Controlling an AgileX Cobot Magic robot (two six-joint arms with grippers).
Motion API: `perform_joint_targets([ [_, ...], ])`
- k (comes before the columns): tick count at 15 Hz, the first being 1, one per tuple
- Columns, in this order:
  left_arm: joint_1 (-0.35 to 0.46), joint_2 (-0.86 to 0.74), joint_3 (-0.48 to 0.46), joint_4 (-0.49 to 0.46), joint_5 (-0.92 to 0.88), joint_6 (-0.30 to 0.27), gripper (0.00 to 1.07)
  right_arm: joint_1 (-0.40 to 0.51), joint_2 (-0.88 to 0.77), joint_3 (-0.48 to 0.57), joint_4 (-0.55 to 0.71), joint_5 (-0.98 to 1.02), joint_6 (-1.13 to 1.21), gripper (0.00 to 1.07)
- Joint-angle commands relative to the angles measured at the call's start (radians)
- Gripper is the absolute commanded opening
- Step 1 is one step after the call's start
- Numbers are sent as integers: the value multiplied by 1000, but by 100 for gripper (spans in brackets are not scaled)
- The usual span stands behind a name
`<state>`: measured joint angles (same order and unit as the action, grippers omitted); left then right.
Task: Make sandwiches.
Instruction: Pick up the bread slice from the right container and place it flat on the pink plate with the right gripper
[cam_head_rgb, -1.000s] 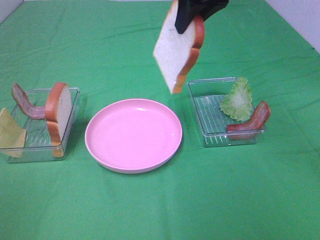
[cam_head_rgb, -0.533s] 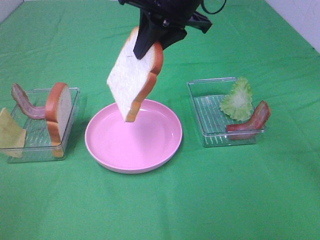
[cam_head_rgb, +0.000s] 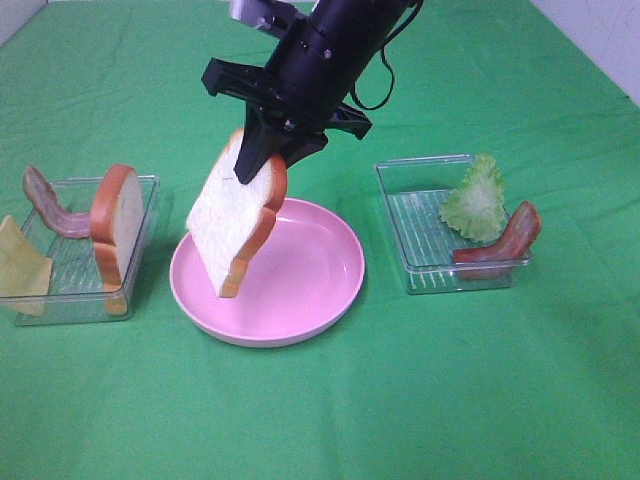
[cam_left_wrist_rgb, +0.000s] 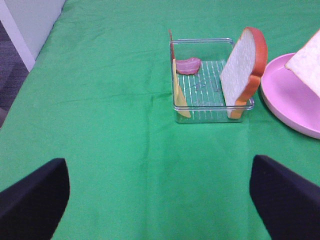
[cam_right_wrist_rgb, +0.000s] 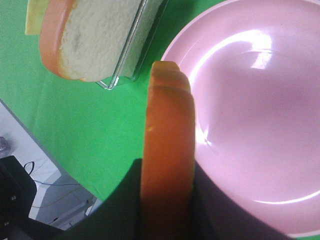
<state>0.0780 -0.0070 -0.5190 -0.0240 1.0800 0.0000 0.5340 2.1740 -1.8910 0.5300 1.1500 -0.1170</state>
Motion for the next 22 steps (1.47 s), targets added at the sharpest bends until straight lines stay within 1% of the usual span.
perform_joint_targets([
  [1,2,-2,0,2,-4,0,91,2,30,2,25,-35,-25,0],
  [7,2,-2,0,2,-4,0,91,2,99,2,31,-54,-39,0],
  [14,2,-2,0,2,-4,0,91,2,108,2,2,-68,-39,0],
  [17,2,-2,0,2,-4,0,91,2,108,2,-76,-76,0,47],
  [18,2,-2,0,2,-4,0,91,2,108,2,-88,-76,3,55],
  [19,2,-2,0,2,-4,0,91,2,108,2,-106,-76,4,68],
  [20,2,-2,0,2,-4,0,91,2,108,2,-131,-75,4,75],
  [22,2,-2,0,2,-4,0,91,2,108,0,-187,-45,2,76],
])
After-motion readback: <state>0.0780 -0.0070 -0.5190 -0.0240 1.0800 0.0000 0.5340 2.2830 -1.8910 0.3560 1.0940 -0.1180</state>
